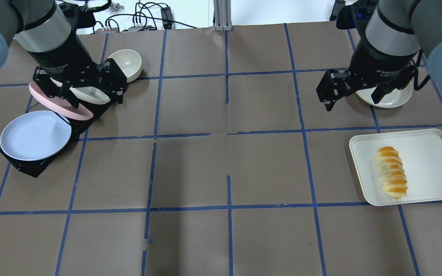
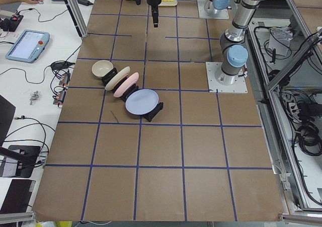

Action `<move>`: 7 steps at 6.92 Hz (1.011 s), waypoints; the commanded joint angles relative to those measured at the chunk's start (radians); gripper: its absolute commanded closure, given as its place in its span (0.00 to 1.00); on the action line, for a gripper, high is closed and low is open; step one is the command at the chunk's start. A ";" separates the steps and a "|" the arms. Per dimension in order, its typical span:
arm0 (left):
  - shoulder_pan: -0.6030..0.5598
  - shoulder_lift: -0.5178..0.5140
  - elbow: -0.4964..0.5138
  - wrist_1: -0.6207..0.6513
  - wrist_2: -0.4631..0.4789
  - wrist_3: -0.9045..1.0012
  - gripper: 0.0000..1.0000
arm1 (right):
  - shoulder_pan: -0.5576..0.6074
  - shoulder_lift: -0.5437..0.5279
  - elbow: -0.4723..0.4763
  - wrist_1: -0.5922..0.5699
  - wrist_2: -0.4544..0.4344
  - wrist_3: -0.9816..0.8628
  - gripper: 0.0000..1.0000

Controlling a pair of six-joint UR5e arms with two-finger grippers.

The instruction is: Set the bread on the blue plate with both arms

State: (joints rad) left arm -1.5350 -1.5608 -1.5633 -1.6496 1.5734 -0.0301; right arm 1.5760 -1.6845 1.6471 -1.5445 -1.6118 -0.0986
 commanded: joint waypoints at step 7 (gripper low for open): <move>0.486 -0.126 0.020 0.002 -0.010 0.607 0.00 | -0.219 0.037 0.223 -0.300 0.000 -0.220 0.02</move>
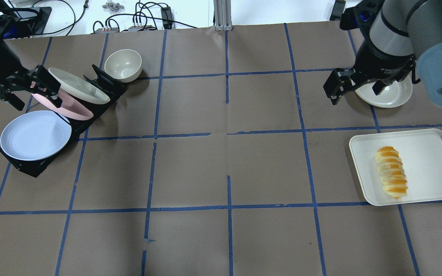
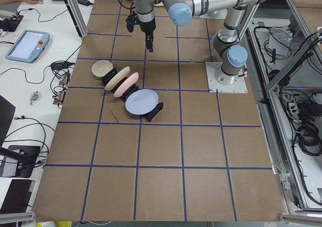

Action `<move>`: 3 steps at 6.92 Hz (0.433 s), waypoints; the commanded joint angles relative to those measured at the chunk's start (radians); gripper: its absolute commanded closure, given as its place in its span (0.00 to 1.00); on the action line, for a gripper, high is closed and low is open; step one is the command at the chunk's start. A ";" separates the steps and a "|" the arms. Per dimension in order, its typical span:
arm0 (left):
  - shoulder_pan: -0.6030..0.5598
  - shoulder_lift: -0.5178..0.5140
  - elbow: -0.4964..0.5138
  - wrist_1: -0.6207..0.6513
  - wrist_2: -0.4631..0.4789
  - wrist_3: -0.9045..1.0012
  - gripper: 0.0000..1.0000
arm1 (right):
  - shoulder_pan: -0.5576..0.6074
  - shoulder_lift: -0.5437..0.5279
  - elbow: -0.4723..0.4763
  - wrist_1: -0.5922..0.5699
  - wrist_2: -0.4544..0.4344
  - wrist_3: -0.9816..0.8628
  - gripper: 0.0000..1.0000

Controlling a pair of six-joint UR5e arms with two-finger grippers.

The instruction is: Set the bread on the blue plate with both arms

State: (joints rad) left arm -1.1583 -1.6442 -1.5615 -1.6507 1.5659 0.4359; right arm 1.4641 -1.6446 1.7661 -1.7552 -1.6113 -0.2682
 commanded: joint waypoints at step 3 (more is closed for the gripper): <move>0.293 -0.191 0.053 0.204 -0.001 0.441 0.00 | -0.318 0.009 0.350 -0.296 0.028 -0.049 0.05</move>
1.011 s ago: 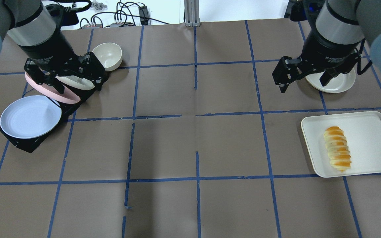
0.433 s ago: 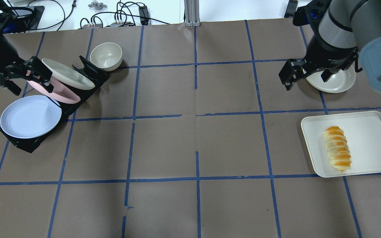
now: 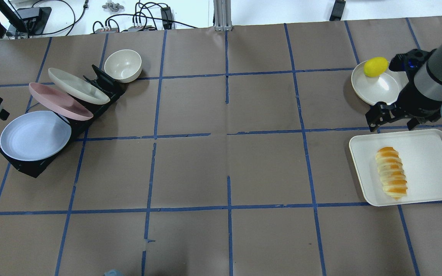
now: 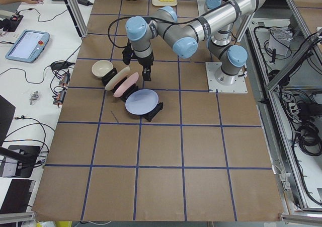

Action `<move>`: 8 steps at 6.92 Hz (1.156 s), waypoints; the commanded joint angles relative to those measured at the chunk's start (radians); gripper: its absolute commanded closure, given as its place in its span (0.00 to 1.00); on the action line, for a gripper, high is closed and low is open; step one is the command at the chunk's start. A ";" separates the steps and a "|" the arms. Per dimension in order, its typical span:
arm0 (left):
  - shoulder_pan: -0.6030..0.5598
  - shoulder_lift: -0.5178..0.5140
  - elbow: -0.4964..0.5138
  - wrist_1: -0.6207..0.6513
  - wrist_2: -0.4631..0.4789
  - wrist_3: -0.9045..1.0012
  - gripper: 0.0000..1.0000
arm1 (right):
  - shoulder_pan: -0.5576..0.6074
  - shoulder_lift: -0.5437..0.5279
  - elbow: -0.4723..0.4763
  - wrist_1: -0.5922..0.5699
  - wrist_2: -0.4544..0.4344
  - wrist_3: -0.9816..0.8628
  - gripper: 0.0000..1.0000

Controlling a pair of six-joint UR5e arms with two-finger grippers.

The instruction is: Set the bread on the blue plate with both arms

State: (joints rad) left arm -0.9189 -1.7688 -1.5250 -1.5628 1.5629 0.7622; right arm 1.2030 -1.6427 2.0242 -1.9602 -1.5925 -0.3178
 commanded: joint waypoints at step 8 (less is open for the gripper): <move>0.111 -0.451 0.177 0.116 -0.076 0.247 0.02 | -0.178 0.251 0.182 -0.289 -0.043 -0.004 0.09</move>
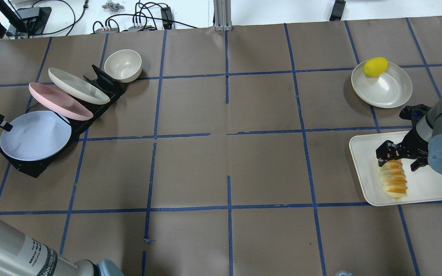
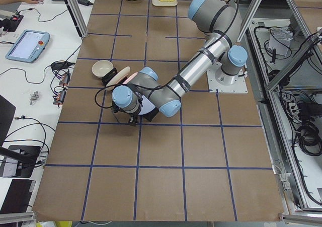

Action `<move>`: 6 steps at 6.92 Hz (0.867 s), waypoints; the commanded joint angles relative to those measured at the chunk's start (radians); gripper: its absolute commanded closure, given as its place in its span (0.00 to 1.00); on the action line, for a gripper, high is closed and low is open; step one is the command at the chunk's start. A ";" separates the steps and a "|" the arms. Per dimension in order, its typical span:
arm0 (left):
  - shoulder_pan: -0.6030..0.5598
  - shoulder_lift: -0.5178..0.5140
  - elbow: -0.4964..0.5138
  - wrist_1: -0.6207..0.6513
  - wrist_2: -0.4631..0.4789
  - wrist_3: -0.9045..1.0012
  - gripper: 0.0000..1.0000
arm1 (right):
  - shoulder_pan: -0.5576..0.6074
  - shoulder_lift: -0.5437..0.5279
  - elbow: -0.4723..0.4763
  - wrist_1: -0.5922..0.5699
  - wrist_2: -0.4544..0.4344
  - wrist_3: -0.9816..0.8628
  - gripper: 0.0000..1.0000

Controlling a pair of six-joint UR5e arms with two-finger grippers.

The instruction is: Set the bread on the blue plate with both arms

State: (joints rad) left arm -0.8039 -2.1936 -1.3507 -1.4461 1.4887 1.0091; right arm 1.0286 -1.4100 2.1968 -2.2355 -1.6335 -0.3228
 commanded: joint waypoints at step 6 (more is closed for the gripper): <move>-0.012 -0.017 0.004 -0.011 0.001 -0.001 0.90 | 0.021 0.011 0.032 -0.039 -0.005 -0.024 0.93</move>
State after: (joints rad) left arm -0.8139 -2.2149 -1.3488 -1.4563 1.4902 1.0141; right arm 1.0402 -1.3977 2.2282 -2.2774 -1.6358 -0.3391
